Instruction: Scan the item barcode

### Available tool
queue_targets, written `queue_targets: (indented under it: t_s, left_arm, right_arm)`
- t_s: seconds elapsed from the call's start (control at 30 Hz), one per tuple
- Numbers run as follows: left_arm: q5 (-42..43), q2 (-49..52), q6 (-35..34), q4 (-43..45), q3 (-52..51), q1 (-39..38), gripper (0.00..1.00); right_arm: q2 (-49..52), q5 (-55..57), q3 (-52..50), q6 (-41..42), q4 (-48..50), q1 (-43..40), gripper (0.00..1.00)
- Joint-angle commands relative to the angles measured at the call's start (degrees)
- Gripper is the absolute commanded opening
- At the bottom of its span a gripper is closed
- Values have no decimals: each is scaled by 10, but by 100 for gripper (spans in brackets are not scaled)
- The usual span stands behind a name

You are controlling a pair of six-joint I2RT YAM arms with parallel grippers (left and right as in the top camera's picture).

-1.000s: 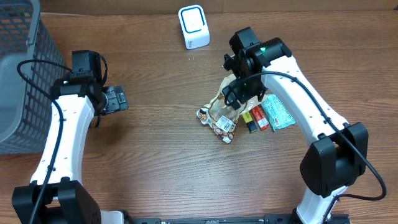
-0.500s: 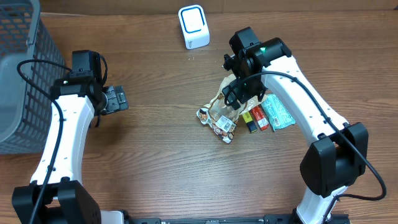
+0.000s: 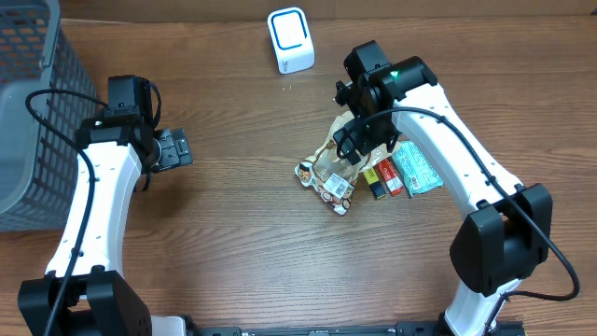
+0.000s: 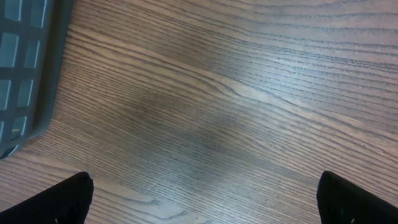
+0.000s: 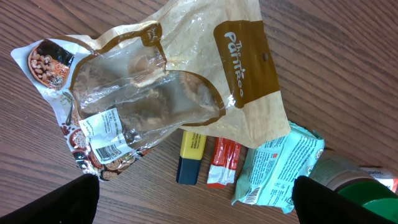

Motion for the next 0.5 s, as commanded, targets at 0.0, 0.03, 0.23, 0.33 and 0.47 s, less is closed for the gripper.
queue_targets:
  t_s: [0.0,0.03,0.23,0.33,0.47]
  left_arm:
    - [-6,4,-2,1,3,2,100]
    - [-6,4,-2,1,3,2,100]
    - [-6,-4,-2,1,3,2,100]
    - [-6,-31,-2,1,3,2,100]
    - [-6,-107,-2,1,3,2,100]
  right_arm:
    - [-1,-5,-4,3,3,-1,100]
    - [-1,-5,-4,3,3,-1,100]
    - [-1,-5,-4,3,3,-1,100]
    - [-1,-5,-4,3,3,-1,100]
    - [-1,-5,-4,3,3,-1,100]
